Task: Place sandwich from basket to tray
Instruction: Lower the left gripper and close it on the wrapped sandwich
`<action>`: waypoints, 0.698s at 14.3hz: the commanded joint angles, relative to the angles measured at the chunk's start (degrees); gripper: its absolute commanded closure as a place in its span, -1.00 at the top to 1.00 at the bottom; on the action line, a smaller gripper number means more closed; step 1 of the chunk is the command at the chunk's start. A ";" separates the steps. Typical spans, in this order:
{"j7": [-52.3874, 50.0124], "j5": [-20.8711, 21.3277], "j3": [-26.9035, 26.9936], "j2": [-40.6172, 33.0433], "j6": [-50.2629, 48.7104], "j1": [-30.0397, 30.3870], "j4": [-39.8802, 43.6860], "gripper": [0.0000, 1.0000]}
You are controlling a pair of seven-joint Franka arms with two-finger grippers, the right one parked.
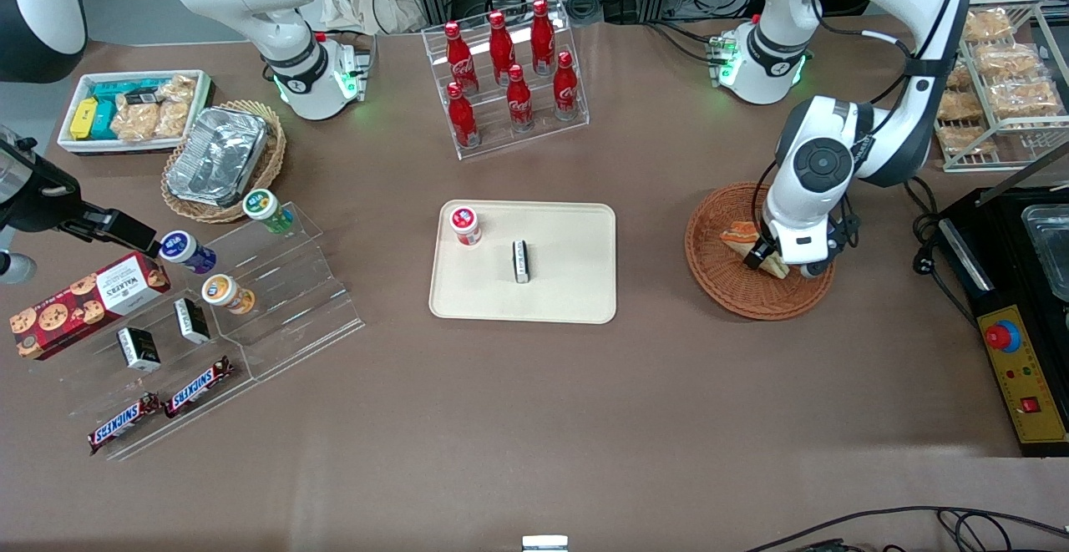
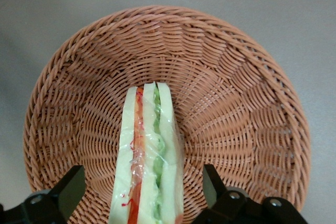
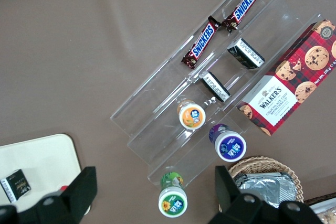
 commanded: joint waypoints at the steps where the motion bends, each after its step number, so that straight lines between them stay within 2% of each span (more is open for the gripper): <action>1: -2.22 2.66 0.20 0.56 0.79 -0.44 -1.13 0.98; 8: -4.33 2.57 0.11 2.15 0.26 -1.85 -0.95 0.95; 9: -4.33 2.57 0.11 2.15 0.26 -2.19 -0.95 0.88; 10: -4.24 2.57 0.11 2.23 0.26 -2.20 -0.86 0.65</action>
